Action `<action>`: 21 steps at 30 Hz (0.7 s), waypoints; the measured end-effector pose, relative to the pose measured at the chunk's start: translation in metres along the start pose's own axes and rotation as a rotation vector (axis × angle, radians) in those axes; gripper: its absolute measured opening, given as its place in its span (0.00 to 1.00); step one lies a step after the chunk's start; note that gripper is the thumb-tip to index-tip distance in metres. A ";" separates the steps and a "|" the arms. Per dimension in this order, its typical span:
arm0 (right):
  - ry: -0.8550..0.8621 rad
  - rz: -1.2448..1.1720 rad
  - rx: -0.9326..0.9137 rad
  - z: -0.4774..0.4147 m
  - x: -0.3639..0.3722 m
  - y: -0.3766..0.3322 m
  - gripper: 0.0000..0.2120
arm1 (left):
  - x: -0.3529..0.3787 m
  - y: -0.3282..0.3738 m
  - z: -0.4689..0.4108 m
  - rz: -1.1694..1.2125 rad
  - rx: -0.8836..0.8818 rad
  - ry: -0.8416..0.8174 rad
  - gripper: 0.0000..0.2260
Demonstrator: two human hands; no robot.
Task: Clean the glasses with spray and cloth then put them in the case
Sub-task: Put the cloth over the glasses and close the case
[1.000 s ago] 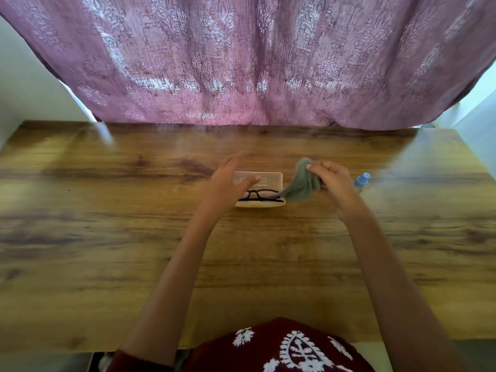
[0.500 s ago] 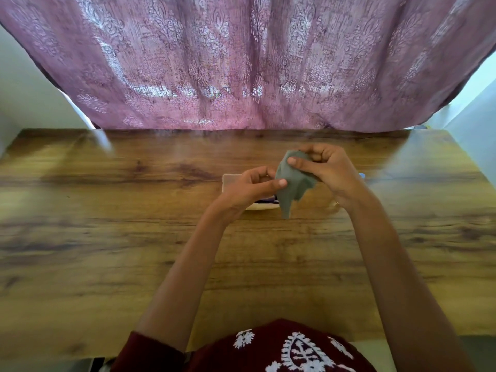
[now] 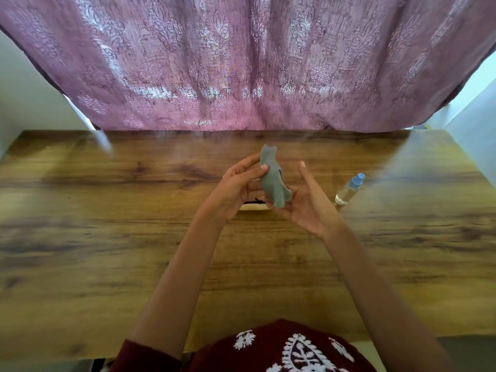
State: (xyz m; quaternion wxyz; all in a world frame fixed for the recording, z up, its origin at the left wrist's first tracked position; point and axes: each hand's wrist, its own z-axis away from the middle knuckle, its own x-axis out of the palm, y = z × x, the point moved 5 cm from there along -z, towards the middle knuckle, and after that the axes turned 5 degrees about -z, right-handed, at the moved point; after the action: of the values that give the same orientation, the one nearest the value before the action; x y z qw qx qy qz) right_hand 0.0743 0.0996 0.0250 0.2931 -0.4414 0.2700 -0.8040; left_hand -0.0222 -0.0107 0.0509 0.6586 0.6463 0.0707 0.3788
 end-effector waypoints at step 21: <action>0.041 0.086 -0.316 -0.005 0.007 -0.015 0.11 | -0.021 0.005 0.007 -0.387 0.127 0.214 0.12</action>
State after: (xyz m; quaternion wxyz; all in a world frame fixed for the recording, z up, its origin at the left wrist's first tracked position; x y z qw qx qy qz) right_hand 0.0633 0.1057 0.0375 0.2485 -0.4538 0.4174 -0.7471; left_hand -0.0348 -0.0294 0.0485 0.6657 0.6171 0.2864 0.3066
